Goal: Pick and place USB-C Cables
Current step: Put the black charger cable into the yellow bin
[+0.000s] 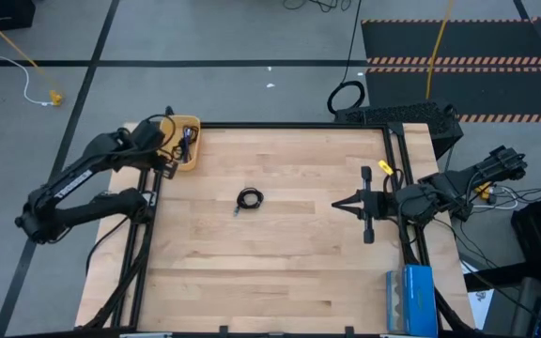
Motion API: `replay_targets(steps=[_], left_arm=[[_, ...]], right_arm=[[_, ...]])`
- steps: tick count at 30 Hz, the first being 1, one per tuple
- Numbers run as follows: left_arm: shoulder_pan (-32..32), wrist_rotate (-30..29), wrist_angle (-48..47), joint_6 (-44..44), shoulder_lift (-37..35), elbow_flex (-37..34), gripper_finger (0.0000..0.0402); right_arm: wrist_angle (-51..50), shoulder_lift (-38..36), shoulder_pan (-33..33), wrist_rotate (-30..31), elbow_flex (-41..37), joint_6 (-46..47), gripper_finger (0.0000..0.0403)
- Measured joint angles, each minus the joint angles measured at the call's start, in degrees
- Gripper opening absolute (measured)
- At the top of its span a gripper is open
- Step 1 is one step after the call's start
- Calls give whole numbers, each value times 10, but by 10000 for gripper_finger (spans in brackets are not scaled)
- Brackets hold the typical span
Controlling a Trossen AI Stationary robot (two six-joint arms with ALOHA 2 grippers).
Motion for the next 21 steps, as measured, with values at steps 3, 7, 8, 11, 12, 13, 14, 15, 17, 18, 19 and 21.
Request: replay_targets(steps=[3,7,8,11,12,13,14,15,17,18,19,21], left_arm=[[-35,22,19,-15,-26,0,140],[-105,23,60,-34,-52,0,140],[-125,26,76,-33,-57,0,140],[-190,30,137,-33,-66,0,140],[-212,30,162,-29,-67,0,140],[-234,29,184,-23,-67,0,140],[-255,28,206,-16,-67,0,140],[-276,24,228,-8,-66,0,140],[-320,6,267,8,-63,0,140],[-342,-5,282,15,-60,0,140],[-364,-18,298,24,-56,0,140],[-408,-47,329,45,-48,0,140]], right_arm=[[0,0,0,0,0,-10,0],[3,0,0,0,0,-28,0],[8,0,0,0,0,-30,0],[23,0,-1,0,0,-44,0],[29,0,-1,0,0,-48,0],[34,0,-1,0,0,-52,0],[38,0,-1,0,0,-55,0],[42,0,-2,0,0,-57,0],[45,0,-8,0,0,-57,0],[45,0,-11,0,0,-55,0],[45,0,-15,0,0,-52,0],[45,0,-23,0,0,-44,0]])
